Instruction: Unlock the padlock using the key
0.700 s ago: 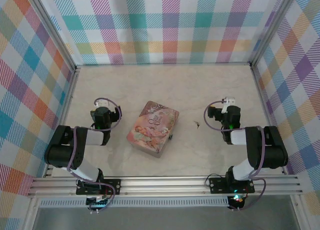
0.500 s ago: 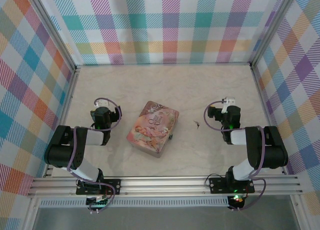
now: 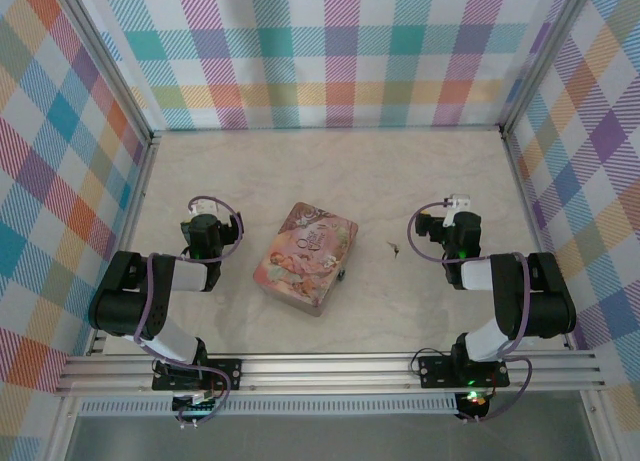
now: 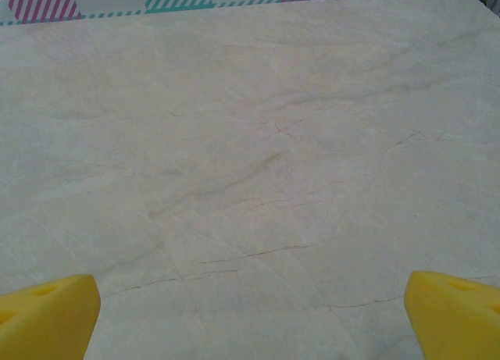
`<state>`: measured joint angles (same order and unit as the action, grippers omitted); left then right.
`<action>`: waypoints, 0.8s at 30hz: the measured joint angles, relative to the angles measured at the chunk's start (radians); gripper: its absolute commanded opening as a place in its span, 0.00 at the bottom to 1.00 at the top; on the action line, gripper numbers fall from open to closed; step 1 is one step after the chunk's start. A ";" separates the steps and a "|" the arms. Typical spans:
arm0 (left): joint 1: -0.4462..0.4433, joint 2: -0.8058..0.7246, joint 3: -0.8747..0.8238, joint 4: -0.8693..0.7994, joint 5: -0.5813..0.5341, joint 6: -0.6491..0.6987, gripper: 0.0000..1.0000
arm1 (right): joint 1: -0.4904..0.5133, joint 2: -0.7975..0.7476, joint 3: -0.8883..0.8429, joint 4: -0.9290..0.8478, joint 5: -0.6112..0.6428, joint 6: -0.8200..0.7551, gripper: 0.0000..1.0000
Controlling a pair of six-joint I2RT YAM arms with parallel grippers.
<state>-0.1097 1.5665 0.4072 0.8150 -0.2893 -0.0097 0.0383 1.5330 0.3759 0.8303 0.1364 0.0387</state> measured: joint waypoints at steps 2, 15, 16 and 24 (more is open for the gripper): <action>0.000 0.000 0.000 0.000 0.000 0.000 1.00 | 0.000 0.000 0.000 0.000 0.000 0.000 1.00; 0.000 0.000 0.000 0.000 0.000 0.000 1.00 | 0.000 0.000 0.000 0.000 0.000 0.000 1.00; 0.000 -0.003 0.001 -0.008 0.001 0.000 1.00 | 0.000 -0.001 0.000 -0.001 0.001 0.000 1.00; 0.000 -0.145 0.183 -0.354 -0.064 -0.041 1.00 | 0.000 -0.167 0.115 -0.259 0.001 0.006 1.00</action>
<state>-0.1097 1.4216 0.5903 0.4610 -0.3538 -0.0509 0.0383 1.3659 0.4911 0.5716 0.1371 0.0452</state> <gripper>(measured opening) 0.998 0.997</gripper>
